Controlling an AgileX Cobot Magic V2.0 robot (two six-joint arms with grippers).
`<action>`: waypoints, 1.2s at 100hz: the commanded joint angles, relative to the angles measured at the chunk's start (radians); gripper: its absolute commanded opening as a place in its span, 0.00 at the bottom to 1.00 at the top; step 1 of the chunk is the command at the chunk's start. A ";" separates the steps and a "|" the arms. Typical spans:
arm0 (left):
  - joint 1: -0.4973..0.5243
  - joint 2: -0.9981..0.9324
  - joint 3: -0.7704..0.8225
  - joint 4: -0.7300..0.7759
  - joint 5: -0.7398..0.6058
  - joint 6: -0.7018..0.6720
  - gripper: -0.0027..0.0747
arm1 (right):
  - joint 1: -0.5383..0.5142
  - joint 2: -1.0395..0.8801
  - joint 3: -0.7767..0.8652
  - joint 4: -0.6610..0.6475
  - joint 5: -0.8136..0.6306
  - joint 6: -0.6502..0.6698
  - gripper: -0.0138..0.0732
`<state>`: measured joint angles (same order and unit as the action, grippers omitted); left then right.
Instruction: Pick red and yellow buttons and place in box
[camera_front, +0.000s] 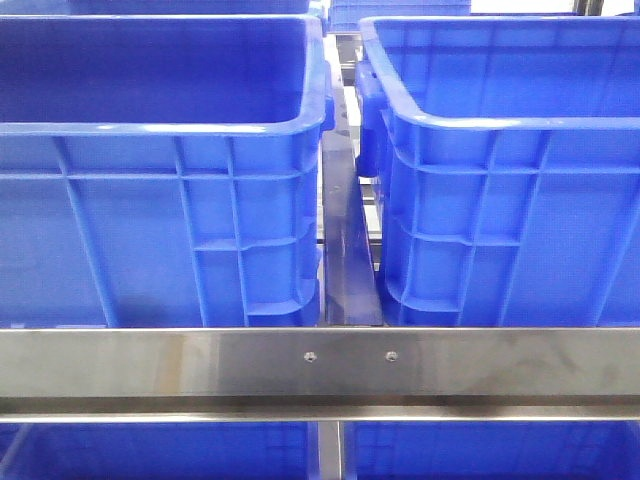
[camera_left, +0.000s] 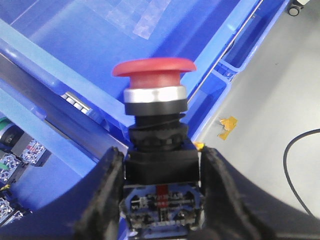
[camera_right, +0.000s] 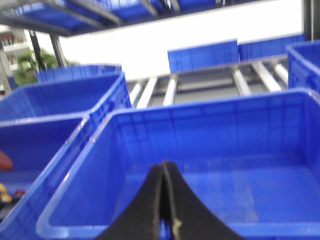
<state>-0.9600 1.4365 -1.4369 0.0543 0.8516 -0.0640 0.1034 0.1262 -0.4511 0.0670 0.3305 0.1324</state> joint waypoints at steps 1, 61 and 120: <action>-0.008 -0.039 -0.030 0.001 -0.054 0.000 0.01 | 0.003 0.104 -0.127 0.007 0.090 0.001 0.08; -0.008 -0.039 -0.030 0.001 -0.055 0.000 0.01 | 0.003 0.345 -0.259 0.140 0.203 0.001 0.24; -0.008 -0.039 -0.030 0.001 -0.057 0.000 0.01 | 0.021 0.432 -0.259 0.650 0.178 -0.157 0.67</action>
<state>-0.9600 1.4365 -1.4369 0.0543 0.8516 -0.0640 0.1161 0.5006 -0.6751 0.5777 0.5794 0.0759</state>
